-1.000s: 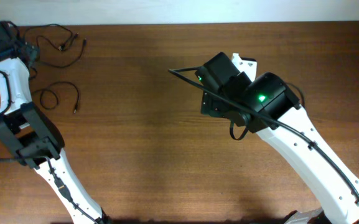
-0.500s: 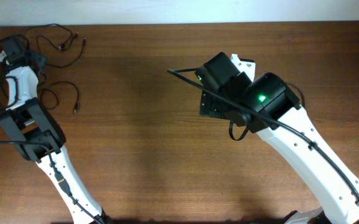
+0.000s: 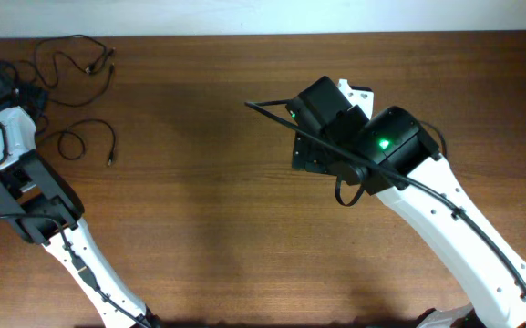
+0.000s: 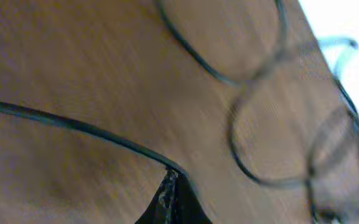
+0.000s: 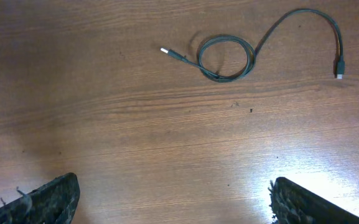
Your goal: Untangle cables
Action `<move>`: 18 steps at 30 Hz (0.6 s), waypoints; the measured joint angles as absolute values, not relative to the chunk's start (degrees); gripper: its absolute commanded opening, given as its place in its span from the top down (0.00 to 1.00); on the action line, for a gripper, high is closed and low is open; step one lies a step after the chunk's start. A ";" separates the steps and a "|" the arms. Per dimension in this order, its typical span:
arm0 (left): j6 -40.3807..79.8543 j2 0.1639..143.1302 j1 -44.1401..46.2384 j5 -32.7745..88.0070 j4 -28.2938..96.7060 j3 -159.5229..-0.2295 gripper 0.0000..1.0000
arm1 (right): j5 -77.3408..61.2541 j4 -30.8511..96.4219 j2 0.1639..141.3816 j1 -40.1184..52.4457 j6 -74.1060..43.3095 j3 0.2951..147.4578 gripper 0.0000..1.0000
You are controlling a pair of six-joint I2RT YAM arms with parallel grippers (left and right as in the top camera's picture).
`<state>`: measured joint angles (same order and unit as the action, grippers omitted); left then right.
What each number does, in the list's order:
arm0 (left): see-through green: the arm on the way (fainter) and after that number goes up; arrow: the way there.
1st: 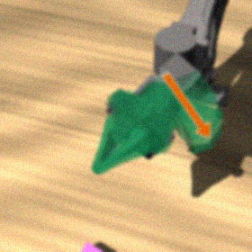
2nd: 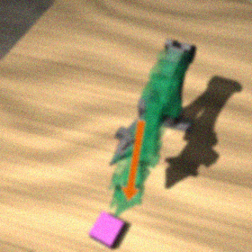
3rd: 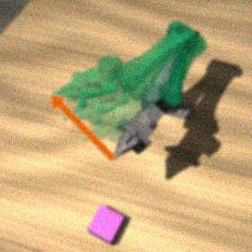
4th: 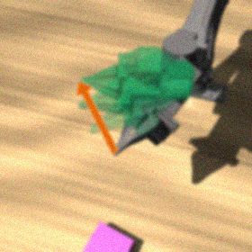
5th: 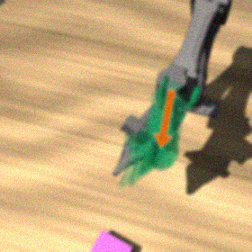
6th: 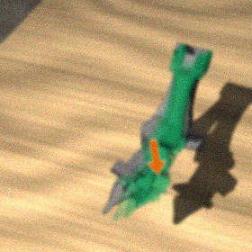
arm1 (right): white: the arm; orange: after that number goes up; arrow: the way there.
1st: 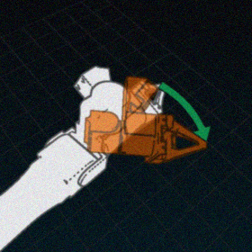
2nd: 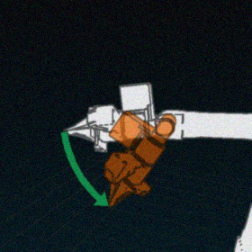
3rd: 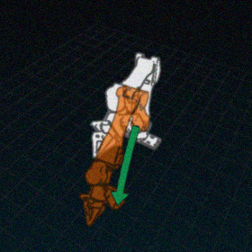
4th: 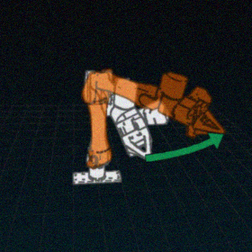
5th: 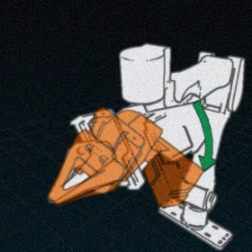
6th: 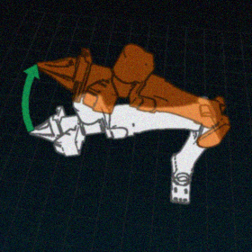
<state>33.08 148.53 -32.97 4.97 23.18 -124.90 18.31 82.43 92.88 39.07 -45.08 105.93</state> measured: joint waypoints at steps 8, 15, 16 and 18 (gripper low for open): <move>26.63 148.62 -33.04 29.04 37.98 -124.88 1.00 | 18.57 82.43 92.88 39.07 -45.06 105.93 0.02; 23.97 148.14 -33.93 31.75 42.19 -124.88 1.00 | 19.00 81.84 92.88 39.07 -44.86 105.93 0.02; 23.79 147.98 -33.43 31.75 40.86 -124.88 1.00 | 19.03 81.87 92.88 39.07 -44.86 105.93 0.02; 23.51 147.76 -30.89 31.75 35.22 -124.79 1.00 | 19.18 81.87 92.88 39.07 -44.84 105.93 0.02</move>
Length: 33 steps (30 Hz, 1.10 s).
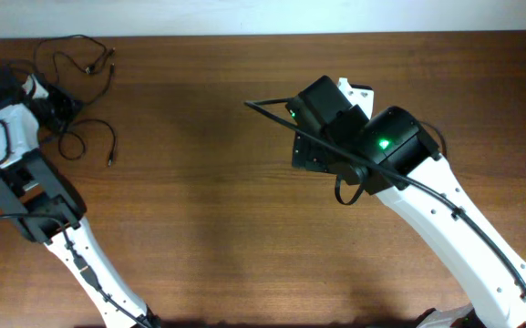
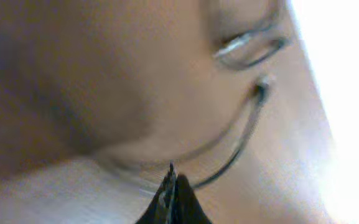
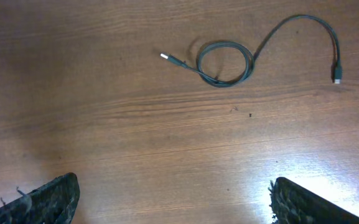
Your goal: Untangle cables
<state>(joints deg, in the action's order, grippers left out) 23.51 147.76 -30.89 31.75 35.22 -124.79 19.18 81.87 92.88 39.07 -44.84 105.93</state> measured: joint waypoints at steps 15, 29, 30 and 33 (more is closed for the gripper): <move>9.98 146.56 -19.75 -5.45 30.22 -123.48 0.92 | 19.20 82.08 92.88 39.07 -44.77 105.93 0.02; 8.73 145.10 -20.05 -2.94 43.44 -123.22 1.00 | 19.20 82.08 92.88 39.07 -44.58 105.93 0.02; 8.73 144.55 -20.05 -2.81 46.61 -123.22 1.00 | 19.20 82.06 92.88 39.07 -44.47 105.93 0.02; 8.71 143.46 -20.05 -2.79 52.58 -123.11 1.00 | 19.20 82.32 92.88 39.07 -43.70 105.93 0.02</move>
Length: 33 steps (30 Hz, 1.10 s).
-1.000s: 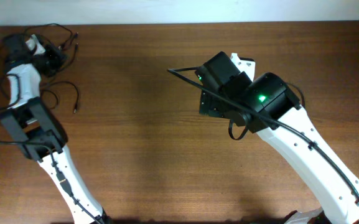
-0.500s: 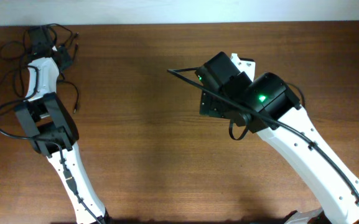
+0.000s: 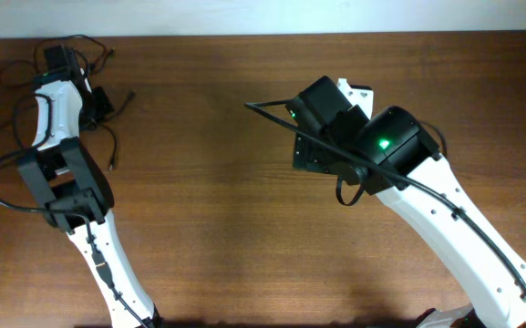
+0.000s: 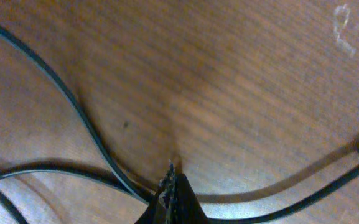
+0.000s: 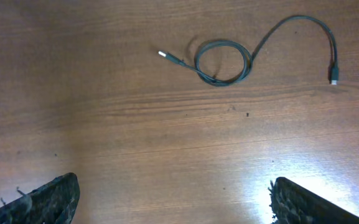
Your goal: Untangle cables
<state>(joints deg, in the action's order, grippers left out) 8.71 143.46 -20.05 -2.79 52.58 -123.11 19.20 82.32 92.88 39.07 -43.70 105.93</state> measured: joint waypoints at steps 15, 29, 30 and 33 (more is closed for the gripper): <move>13.76 135.85 -29.36 3.55 53.21 -122.56 0.92 | 18.70 84.25 92.88 39.07 -42.22 105.93 0.02; 15.05 136.94 -29.23 4.51 22.70 -122.56 0.78 | 18.28 84.40 92.88 39.07 -42.02 105.93 0.02; 14.63 138.23 -29.23 4.49 21.98 -122.56 0.82 | 18.28 84.44 92.88 39.07 -42.04 105.93 0.02; 12.45 142.98 -29.23 4.49 21.65 -122.56 0.87 | 18.28 84.42 92.88 39.07 -42.04 105.93 0.02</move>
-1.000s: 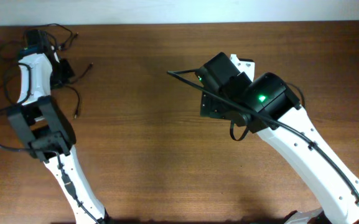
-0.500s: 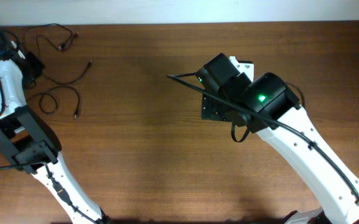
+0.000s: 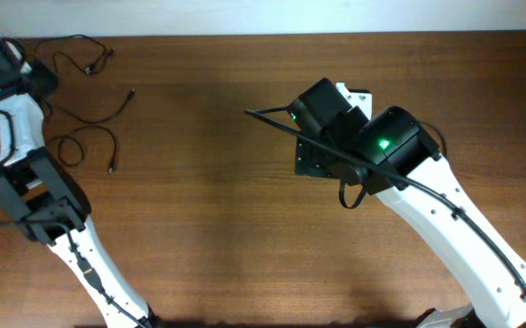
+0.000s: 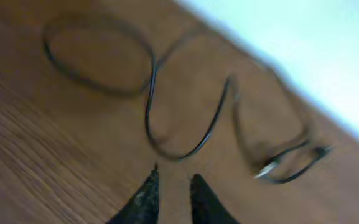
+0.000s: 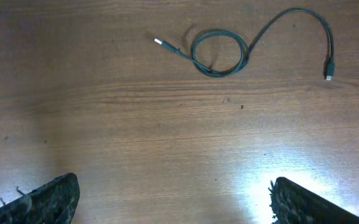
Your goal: Untangle cables
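Observation:
Thin dark cables lie spread over the wooden table's far left: one tangled strand point(image 3: 67, 44) by the back edge, one ending in a plug point(image 3: 130, 92), and a small loop point(image 3: 114, 141). My left gripper point(image 3: 44, 82) is in that corner. In its wrist view the left gripper point(image 4: 173, 186) is open by a narrow gap with nothing in it, just short of blurred cable loops point(image 4: 149, 106). My right gripper point(image 3: 310, 150) hangs over the middle of the table. The right gripper point(image 5: 179, 199) is wide open and empty, and a looped cable point(image 5: 219, 53) lies far ahead of it.
The white wall point(image 4: 303, 56) runs along the table's back edge right behind the cables. The left arm's own supply cable hangs off the table's left side. Bare wood point(image 3: 208, 210) lies between the two arms.
My left gripper has moved from beside the plug-ended cable back to the far left corner, and its fingers now stand slightly apart. The right arm has barely shifted.
My left gripper was shut at the table's left edge among the cables. Then it was a little further right, then further right again with a cable end stretched out toward the middle. Now it is back in the corner, open, and that cable lies spread out.

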Action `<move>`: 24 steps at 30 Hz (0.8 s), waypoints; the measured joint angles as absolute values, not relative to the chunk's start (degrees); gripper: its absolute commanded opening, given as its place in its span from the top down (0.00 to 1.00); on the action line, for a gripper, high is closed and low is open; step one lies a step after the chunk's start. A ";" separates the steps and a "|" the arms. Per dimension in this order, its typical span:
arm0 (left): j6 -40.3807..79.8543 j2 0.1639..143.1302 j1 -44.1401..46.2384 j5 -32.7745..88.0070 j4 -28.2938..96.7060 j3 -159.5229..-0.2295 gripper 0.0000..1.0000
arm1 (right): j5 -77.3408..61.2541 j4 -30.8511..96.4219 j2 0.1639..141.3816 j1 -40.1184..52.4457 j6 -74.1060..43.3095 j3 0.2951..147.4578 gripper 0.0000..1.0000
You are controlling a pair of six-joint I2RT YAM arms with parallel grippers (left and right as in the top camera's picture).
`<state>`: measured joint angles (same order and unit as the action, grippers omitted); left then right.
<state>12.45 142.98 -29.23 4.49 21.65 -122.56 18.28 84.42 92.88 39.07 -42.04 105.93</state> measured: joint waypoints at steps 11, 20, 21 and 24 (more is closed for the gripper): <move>1.43 147.57 -29.39 -0.47 27.90 -122.50 1.00 | 18.28 84.42 92.88 39.07 -42.04 105.93 0.02; 1.06 145.40 -30.85 -0.86 34.13 -122.65 1.00 | 18.31 84.42 92.88 39.07 -42.04 105.93 0.02; 1.06 144.66 -30.89 -0.86 34.24 -122.65 1.00 | 18.31 84.44 92.88 39.07 -42.02 105.93 0.02; 0.97 139.37 -30.89 0.49 34.54 -122.65 1.00 | 18.28 84.44 92.88 39.07 -42.04 105.93 0.02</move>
